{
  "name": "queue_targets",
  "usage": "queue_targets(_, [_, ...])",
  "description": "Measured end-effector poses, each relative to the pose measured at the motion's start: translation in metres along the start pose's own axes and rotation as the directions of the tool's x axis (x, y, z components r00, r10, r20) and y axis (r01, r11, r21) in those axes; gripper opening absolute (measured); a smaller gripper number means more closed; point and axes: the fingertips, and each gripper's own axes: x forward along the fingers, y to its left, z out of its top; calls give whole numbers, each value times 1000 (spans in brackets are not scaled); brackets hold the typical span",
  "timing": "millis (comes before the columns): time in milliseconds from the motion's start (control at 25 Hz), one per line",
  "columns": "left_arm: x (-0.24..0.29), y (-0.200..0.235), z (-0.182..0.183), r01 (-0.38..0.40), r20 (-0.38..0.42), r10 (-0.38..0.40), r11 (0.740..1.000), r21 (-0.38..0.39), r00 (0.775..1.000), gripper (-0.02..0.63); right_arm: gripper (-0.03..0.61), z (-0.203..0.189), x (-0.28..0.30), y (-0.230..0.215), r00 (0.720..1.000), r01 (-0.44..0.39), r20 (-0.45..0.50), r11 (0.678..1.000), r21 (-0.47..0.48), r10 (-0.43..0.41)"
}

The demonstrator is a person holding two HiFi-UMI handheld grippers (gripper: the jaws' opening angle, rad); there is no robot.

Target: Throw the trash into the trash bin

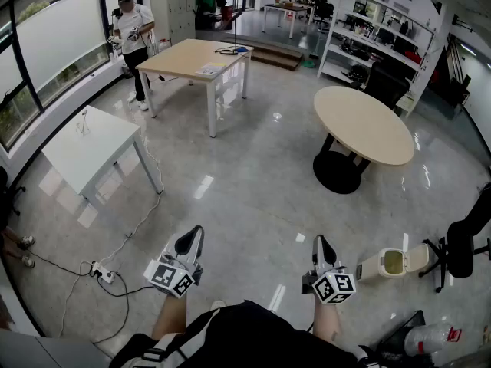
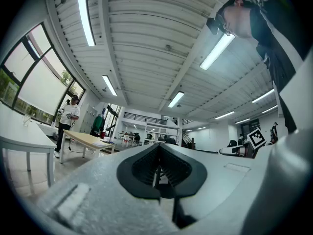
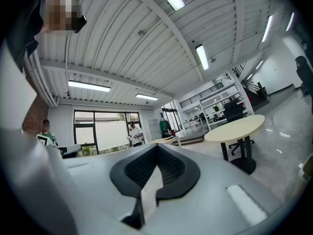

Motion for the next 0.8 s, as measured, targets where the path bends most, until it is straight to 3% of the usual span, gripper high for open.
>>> queue_targets(320, [-9, 19, -2, -64, -8, 64, 998, -7, 998, 0, 4, -4, -3, -10, 1000, 12, -10, 1000, -2, -12])
queue_targets(800, [15, 3, 7, 39, 29, -39, 999, -6, 999, 0, 5, 5, 0, -10, 1000, 5, 3, 1000, 12, -5])
